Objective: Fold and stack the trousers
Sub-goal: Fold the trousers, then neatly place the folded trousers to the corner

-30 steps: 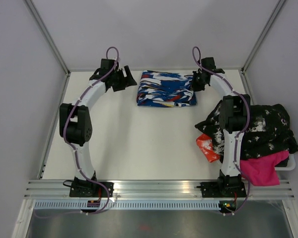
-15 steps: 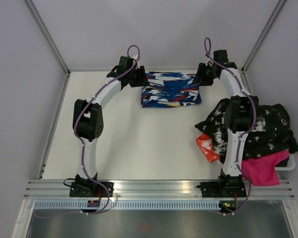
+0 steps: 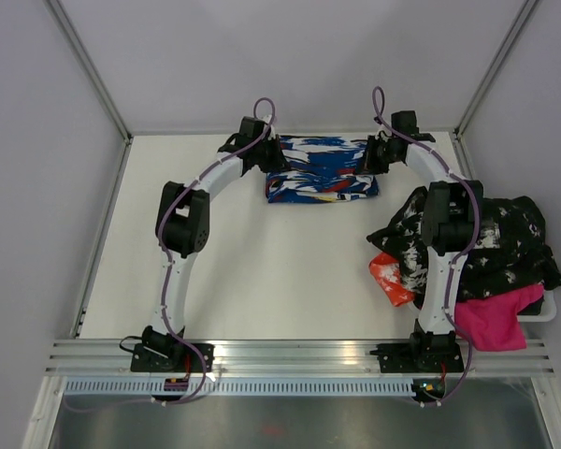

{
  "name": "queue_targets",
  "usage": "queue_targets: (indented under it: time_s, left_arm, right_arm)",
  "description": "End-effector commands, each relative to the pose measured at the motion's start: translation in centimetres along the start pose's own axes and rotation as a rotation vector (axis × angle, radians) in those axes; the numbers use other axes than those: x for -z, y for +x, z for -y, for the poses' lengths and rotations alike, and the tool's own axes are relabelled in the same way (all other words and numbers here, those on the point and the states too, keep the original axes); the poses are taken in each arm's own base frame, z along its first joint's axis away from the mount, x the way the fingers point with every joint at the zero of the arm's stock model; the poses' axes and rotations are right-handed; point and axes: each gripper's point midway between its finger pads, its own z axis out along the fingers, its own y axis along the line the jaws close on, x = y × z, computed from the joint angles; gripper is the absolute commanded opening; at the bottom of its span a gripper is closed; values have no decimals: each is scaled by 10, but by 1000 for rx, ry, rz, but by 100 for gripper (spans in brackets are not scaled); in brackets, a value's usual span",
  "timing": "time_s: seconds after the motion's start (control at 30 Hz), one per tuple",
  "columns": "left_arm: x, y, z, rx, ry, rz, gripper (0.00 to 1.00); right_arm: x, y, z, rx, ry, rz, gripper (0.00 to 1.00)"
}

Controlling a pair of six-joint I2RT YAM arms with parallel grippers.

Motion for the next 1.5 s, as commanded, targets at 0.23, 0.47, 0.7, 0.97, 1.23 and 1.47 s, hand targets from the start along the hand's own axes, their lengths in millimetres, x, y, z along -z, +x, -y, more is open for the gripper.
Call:
queue_targets:
  time_s: [0.23,0.47,0.7,0.97,1.23,1.47]
  left_arm:
    - [-10,66,5,-11,49,-193,2]
    - [8,100,-12,-74,6,-301,2]
    - [59,59,29,-149,101,-238,8]
    - [123,-36,29,-1,159,23,70]
    - [84,-19,-13,79,109,-20,97]
    - [40,-5,-51,162,13,17,94]
  right_arm:
    - [-5,82,43,-23,112,-181,0]
    - [2,65,51,-3,151,-177,0]
    - [53,-30,-20,95,5,22,10]
    - [50,-52,-8,63,87,105,80]
    - [6,-35,49,46,240,66,98]
    - [-30,-30,65,-2,215,78,96]
